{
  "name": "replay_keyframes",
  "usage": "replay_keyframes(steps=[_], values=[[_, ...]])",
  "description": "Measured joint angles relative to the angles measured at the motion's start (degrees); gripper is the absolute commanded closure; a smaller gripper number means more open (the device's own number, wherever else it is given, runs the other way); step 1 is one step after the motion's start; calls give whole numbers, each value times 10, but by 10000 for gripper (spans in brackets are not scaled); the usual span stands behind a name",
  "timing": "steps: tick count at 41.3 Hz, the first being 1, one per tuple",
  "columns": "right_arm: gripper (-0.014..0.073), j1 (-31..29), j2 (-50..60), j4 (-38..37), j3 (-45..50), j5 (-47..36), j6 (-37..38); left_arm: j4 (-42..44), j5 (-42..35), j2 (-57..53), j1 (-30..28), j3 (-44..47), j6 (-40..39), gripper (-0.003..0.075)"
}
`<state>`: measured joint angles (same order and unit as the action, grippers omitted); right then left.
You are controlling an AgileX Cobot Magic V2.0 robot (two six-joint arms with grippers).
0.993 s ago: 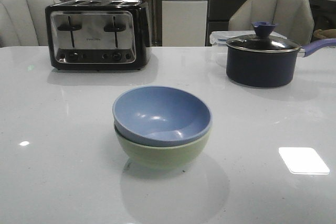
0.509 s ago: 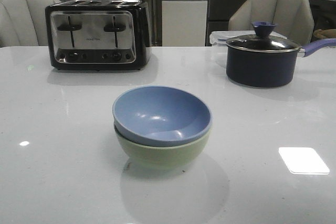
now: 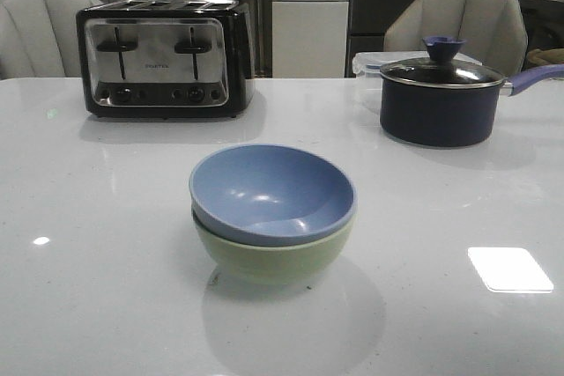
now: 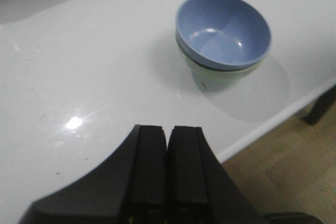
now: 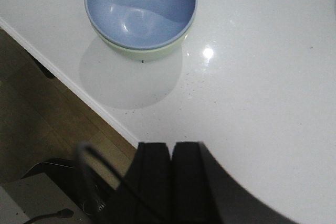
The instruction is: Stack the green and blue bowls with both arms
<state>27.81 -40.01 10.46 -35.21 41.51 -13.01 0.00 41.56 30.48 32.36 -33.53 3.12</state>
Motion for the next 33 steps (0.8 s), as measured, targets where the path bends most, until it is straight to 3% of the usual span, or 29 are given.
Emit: replay_keyframes(steps=[5, 12, 17, 24, 33], values=[[568, 0, 0, 0, 0, 0, 0, 26, -47, -61, -64, 39, 0, 627], [568, 0, 0, 0, 0, 0, 0, 24, -198, -186, -188, 160, 0, 627], [568, 0, 0, 0, 0, 0, 0, 14, -257, -274, -265, 231, 0, 627], [568, 0, 0, 0, 0, 0, 0, 7, -297, -307, -307, 291, -1, 627], [568, 0, 0, 0, 0, 1, 0, 5, -351, -307, -299, 338, -12, 627]])
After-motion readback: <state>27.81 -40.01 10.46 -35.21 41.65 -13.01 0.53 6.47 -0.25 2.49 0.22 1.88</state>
